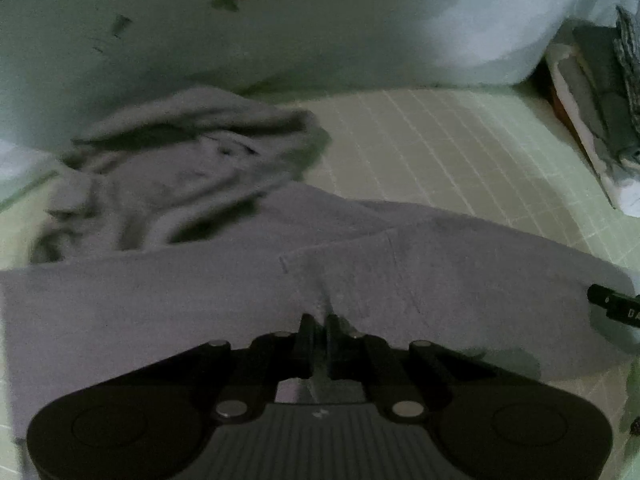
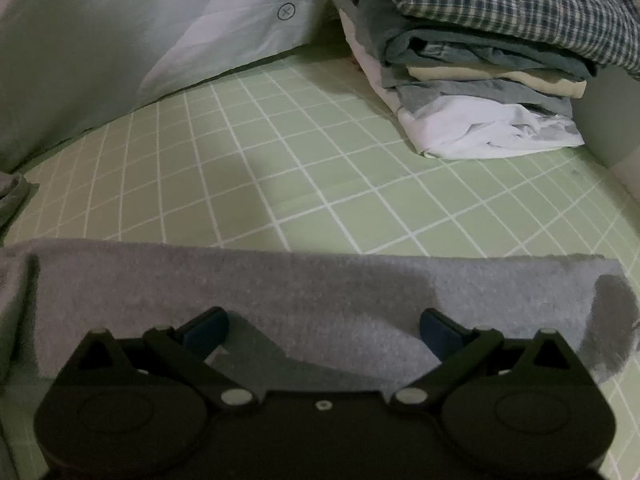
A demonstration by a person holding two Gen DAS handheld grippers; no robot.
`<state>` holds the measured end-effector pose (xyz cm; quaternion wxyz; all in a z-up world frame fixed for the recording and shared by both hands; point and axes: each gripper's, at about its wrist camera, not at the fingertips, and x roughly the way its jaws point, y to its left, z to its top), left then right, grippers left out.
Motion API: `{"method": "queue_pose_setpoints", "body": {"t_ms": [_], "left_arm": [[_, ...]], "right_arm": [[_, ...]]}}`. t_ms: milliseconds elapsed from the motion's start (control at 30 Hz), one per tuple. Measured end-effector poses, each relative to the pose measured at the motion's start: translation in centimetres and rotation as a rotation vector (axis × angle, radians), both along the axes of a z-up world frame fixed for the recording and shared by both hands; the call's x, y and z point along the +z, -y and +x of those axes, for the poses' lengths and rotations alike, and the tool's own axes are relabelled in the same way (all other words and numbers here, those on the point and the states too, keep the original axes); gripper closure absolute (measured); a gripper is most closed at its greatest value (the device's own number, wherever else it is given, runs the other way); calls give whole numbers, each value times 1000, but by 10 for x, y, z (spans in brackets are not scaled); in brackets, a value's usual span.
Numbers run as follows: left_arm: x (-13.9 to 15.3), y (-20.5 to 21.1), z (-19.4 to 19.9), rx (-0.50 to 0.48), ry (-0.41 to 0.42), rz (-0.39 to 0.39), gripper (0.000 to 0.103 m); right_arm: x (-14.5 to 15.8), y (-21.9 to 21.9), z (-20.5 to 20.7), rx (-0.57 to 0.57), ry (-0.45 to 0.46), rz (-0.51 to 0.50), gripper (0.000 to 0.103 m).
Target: Fold clothes
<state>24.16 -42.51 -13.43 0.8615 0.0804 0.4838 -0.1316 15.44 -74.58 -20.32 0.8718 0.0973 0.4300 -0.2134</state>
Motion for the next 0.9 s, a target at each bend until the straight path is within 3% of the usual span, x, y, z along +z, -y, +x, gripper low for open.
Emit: {"method": "queue_pose_setpoints", "body": {"t_ms": [333,467,567,733,833,900], "left_arm": [[28,-148,-2,223,135,194,97],[11,-196,2,344,90,185,95],[-7,-210,6,384,41,143,93],[-21,-212,5,415,53,121,88],[-23,-210,5,429,71,131,78],[-24,-212,3,469,76,134,65]], "right_arm": [[1,-11,0,-9,-8,-46,0],[3,-18,5,-1,-30,-84,0],[5,-22,8,-1,-46,-100,0],[6,-25,12,-13,-74,-112,0],[7,-27,13,-18,-82,-112,0],[7,-29,13,-17,-86,-117,0]]}}
